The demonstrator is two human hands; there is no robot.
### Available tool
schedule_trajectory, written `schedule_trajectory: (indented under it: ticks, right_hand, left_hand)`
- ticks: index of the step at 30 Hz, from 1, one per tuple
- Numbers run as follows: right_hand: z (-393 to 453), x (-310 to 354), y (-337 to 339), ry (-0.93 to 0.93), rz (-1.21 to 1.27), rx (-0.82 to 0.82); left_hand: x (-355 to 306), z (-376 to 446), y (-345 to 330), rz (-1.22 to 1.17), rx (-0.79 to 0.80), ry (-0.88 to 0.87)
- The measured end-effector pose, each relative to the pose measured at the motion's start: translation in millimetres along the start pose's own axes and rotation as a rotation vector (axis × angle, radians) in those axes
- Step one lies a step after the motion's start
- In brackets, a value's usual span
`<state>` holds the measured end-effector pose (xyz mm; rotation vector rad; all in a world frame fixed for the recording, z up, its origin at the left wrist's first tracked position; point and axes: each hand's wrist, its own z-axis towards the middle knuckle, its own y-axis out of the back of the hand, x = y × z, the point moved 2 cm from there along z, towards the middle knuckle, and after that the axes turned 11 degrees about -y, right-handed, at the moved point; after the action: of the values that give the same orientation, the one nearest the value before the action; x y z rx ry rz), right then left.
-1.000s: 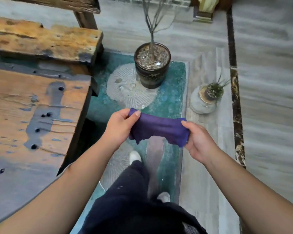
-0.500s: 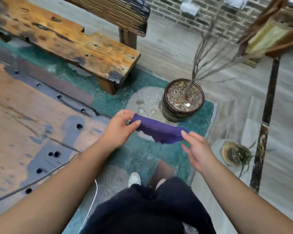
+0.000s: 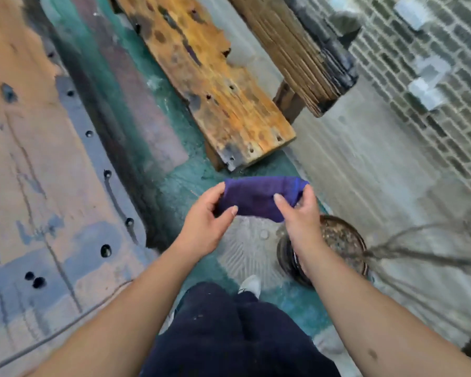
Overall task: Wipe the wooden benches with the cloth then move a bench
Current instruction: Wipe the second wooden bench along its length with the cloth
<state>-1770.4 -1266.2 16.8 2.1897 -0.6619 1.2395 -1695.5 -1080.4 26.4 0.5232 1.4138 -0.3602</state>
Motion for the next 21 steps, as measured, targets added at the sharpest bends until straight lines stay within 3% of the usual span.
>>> schedule_trajectory:
  ticks: [3,10,13,21]
  right_hand:
    - [65,-6,-37,-0.025,-0.14,0.021]
    - [206,-39,-100,-0.062,-0.465,0.117]
    - [255,-52,-113,-0.066,-0.567,0.148]
    - [342,-82,-132,-0.149,-0.687,0.163]
  left_hand:
    - [42,35,-2,0.179,-0.072,0.049]
    - [171,112,13,0.392,0.031,0.257]
    - [223,144,16,0.366,0.114,0.316]
    - [304,209,3,0.3,0.11,0.39]
